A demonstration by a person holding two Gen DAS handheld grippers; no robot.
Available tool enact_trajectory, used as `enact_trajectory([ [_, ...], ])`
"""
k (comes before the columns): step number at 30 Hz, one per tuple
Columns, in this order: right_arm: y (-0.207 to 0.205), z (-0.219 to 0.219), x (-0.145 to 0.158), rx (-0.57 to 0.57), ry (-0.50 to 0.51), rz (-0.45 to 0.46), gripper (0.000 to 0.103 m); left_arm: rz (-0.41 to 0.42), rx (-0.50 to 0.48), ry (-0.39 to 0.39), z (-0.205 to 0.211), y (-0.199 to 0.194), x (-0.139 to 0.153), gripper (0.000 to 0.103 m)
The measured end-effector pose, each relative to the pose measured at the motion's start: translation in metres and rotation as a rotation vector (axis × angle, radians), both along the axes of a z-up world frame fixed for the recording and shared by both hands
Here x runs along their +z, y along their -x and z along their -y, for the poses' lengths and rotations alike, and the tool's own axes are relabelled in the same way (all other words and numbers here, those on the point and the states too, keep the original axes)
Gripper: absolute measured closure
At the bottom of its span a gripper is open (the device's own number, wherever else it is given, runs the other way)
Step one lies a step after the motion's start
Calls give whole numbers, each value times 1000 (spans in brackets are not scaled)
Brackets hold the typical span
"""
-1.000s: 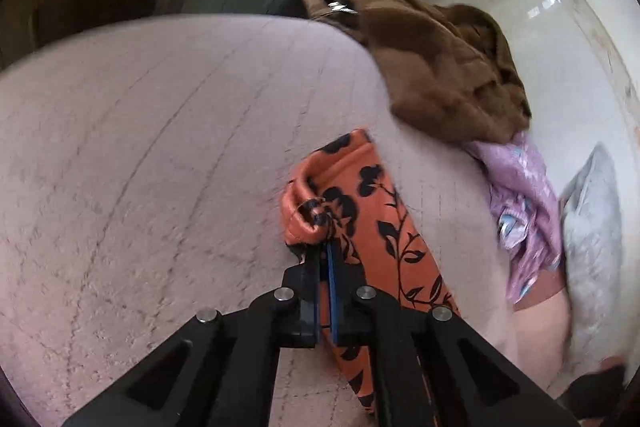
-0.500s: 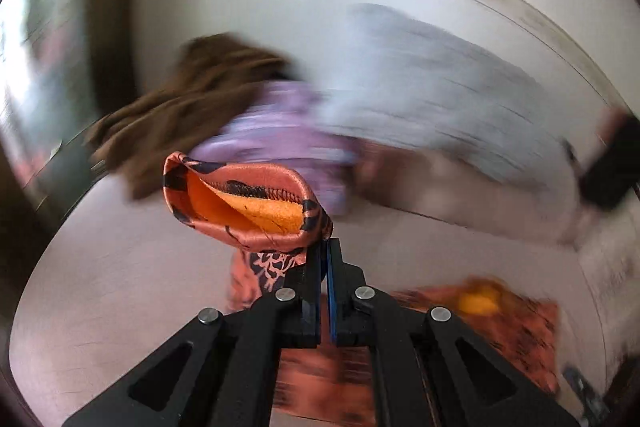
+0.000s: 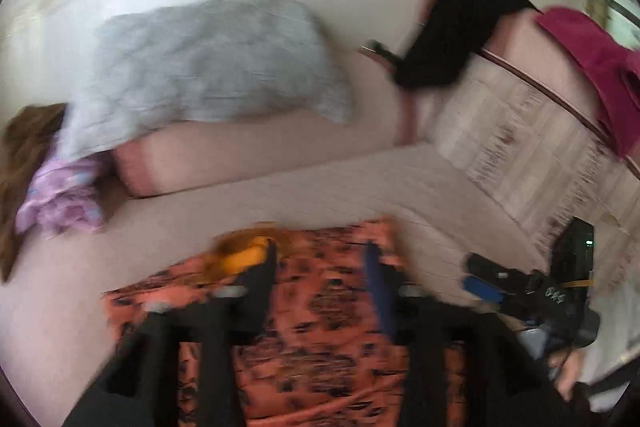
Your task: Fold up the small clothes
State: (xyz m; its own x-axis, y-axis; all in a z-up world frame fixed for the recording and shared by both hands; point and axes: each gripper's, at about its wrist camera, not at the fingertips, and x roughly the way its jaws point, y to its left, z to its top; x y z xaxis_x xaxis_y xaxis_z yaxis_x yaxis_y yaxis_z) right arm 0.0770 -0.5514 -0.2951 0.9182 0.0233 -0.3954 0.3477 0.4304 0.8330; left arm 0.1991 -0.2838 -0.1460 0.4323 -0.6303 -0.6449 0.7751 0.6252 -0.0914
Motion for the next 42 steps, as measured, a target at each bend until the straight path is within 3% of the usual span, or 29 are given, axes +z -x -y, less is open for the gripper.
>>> enact_trajectory([
  [2, -10, 0, -5, 37, 7, -37, 13, 52, 139, -25, -45, -21, -16, 40],
  [4, -23, -4, -16, 64, 23, -107, 15, 60, 267, -101, -85, -46, -43, 40],
  [6, -39, -3, -29, 77, 63, -180, 30, 9, 425, -186, -135, -80, -84, 40],
  [8, -57, 1, -43, 104, 102, -254, 51, -55, 528, -217, -174, -101, -117, 40],
  [10, -72, 4, -61, 134, 111, -304, 61, -74, 598, -239, -197, -112, -140, 41],
  [13, -91, 4, -78, 167, 155, -358, 64, -136, 644, -321, -205, -122, -183, 43],
  [14, -100, 2, -88, 186, 178, -435, 67, -196, 642, -373, -205, -127, -205, 46],
  [15, -103, 1, -98, 198, 178, -487, 71, -202, 639, -376, -208, -127, -216, 46],
  [16, -103, 0, -102, 190, 182, -496, 75, -139, 637, -355, -210, -119, -211, 46],
  [18, -98, 2, -94, 178, 173, -486, 74, -144, 589, -388, -204, -116, -203, 48],
  [21, -82, 0, -69, 177, 166, -420, 71, -174, 519, -279, -216, -99, -177, 48],
  [22, -75, -1, -61, 176, 172, -411, 65, -187, 487, -253, -222, -89, -169, 48],
  [23, -65, -3, -53, 175, 174, -401, 47, -208, 456, -228, -232, -78, -162, 47],
  [25, -37, -4, -41, 148, 156, -365, 23, -243, 418, -207, -254, -56, -153, 43],
  [27, -11, -7, -32, 122, 150, -352, 23, -274, 372, -227, -276, -23, -148, 41],
  [33, 87, -25, -36, 157, 160, -428, 23, -364, 342, -293, -341, 62, -156, 42],
  [35, 123, -29, -43, 160, 135, -444, 24, -403, 325, -294, -348, 82, -164, 57],
  [36, 134, -28, -46, 163, 122, -446, 24, -428, 318, -290, -353, 89, -167, 73],
  [37, 146, -31, -50, 169, 109, -451, 25, -446, 320, -287, -356, 95, -172, 81],
  [42, 176, -55, -66, 196, 111, -525, 31, -442, 253, -238, -350, 117, -175, 79],
])
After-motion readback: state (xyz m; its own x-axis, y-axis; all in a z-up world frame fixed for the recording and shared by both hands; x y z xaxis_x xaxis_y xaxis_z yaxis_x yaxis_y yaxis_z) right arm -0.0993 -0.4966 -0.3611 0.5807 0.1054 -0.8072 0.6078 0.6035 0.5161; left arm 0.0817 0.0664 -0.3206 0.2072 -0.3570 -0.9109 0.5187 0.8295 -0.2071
